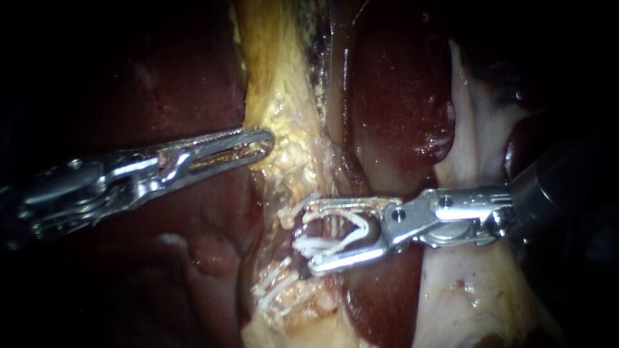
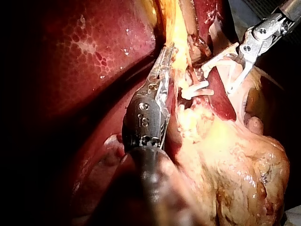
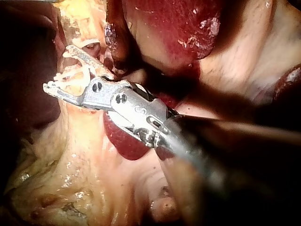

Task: Clipping third clip right tube

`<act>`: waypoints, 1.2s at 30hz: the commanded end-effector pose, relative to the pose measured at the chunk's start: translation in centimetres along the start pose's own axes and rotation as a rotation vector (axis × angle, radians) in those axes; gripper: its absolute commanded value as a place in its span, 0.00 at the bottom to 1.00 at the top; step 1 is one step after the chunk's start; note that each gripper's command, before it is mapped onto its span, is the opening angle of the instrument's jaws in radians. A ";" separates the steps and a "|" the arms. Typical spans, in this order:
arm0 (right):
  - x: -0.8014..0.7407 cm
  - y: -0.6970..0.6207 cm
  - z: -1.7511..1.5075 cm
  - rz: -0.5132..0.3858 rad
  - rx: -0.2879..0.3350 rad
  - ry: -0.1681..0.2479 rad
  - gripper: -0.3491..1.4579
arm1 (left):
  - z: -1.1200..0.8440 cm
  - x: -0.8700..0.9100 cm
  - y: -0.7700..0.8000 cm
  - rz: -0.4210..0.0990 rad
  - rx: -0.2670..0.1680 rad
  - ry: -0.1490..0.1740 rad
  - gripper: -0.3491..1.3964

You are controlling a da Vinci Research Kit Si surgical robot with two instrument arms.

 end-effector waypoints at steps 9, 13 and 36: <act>0.00 -0.02 -0.03 0.159 0.000 0.002 0.52 | -0.29 -0.15 0.09 -0.002 0.001 0.006 0.00; -0.02 -0.02 -0.08 0.306 -0.020 0.006 0.51 | -0.60 -0.26 0.16 -0.008 -0.009 -0.013 0.00; -0.45 0.50 0.07 0.481 -0.157 -0.065 0.49 | -1.33 -0.52 -0.08 -0.042 0.002 -0.065 0.00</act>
